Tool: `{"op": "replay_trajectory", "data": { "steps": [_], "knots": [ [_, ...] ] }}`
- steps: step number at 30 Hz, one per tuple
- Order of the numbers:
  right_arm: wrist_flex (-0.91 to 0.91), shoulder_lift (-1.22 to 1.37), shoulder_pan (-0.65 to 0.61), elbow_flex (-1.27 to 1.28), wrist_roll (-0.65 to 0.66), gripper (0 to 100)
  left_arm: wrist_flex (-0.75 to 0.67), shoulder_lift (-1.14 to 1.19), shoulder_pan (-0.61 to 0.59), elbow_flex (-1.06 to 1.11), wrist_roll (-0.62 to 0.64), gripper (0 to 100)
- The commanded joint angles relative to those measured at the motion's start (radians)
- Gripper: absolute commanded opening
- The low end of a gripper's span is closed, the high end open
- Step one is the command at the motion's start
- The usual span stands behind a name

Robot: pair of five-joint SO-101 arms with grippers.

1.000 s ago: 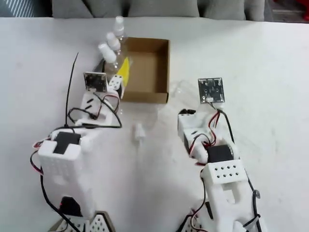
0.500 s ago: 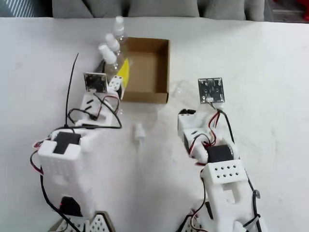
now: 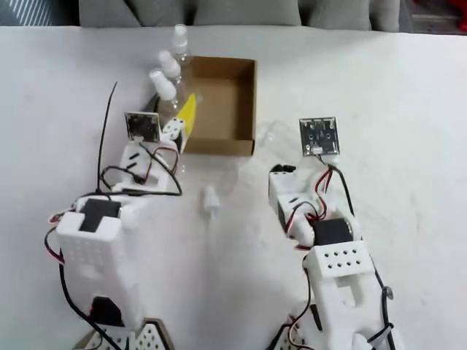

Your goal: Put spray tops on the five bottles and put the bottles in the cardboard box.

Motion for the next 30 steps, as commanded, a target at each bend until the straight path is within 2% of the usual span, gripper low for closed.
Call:
{"op": "replay_trajectory", "data": {
  "steps": [1,14,20,30],
  "knots": [
    [-0.019,-0.013,0.002,-0.006,0.011,1.7,-0.023,-0.031,-0.012,-0.005,0.003,24],
    [-0.019,-0.015,0.005,-0.006,0.011,1.7,-0.021,-0.077,-0.024,0.035,0.003,24],
    [-0.019,-0.016,0.005,-0.006,0.011,1.7,-0.02,-0.082,-0.03,0.063,0.006,38],
    [-0.019,-0.018,0.007,-0.006,0.012,1.7,-0.021,-0.163,-0.047,0.123,0.04,37]
  ]
}}
